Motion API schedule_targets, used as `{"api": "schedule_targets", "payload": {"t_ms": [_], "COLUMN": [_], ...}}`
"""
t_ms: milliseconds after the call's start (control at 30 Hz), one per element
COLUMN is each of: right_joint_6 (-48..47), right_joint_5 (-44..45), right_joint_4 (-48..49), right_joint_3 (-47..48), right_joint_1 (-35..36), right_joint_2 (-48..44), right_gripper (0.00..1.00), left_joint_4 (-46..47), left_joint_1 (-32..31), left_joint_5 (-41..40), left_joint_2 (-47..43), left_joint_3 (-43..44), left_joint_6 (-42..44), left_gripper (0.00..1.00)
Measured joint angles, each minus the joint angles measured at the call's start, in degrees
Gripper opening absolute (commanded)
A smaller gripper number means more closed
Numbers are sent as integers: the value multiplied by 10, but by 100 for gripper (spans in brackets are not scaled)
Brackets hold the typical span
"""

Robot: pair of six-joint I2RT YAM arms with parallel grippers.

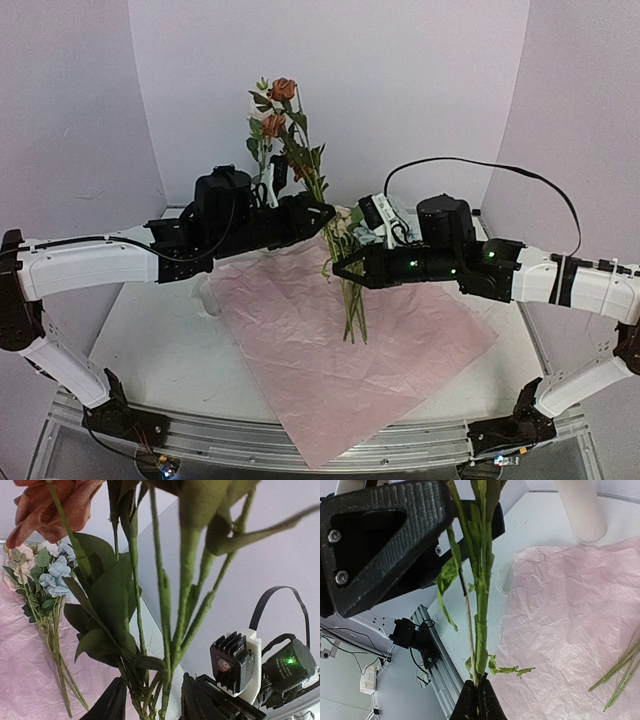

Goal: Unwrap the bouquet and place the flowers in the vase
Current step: Pick up the fake flower from the wrapping paper, then insert the fake flower into the vase.

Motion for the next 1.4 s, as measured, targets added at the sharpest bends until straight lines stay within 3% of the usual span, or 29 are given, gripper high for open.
{"api": "schedule_targets", "payload": {"t_ms": [100,233,400,467,567,633,900,1100,1233,1400], "right_joint_6": [0,-3,-6,-7,-11,-11,-29,-53,-69,-85], "right_joint_5": [0,-2,-2,-2,-1,1,41,83,106,135], "right_joint_4": [1,1,2,2,2,2,-5,-12,-15,-19], "right_joint_3": [0,0,0,0,0,-1,-36,-38,-38,-44], "right_joint_1": [0,0,0,0,0,0,0,0,0,0], "right_joint_2": [0,0,0,0,0,0,-25,-53,-72,-103], "right_gripper": [0,0,1,13,54,67,70,70,70,70], "left_joint_4": [0,0,0,0,0,0,-15,-22,-19,-8], "left_joint_1": [0,0,0,0,0,0,0,0,12,74], "left_joint_5": [-7,-8,-16,-18,-22,-29,-124,-296,-392,-421], "left_joint_2": [-2,-2,-2,-2,-2,-2,-19,-29,9,87], "left_joint_3": [0,0,0,0,0,0,-13,-5,65,182], "left_joint_6": [3,9,9,11,13,22,123,258,370,448], "left_gripper": [32,15,1,0,0,0,0,0,0,0]}}
